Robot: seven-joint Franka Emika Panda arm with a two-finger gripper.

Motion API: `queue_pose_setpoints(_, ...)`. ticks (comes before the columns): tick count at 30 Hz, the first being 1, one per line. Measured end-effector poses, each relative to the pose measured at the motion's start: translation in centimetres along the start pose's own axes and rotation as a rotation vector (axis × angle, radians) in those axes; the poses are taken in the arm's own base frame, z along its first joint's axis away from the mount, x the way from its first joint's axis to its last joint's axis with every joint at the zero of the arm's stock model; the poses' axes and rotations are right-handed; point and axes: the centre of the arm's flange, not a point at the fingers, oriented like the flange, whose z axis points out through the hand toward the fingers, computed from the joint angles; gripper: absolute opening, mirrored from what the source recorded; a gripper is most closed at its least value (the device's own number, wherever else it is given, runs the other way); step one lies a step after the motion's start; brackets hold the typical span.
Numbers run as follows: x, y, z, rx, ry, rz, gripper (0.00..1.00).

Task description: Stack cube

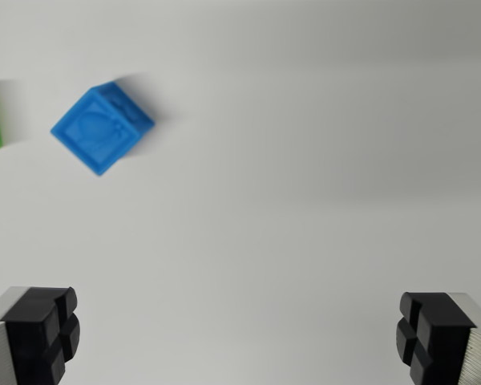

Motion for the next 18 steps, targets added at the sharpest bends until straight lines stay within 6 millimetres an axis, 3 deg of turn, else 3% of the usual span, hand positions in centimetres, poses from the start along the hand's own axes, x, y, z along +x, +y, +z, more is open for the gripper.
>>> queue_pose_setpoints(18,-2.0,-1.9,1.8,0.004,0.005,-0.002,1.0)
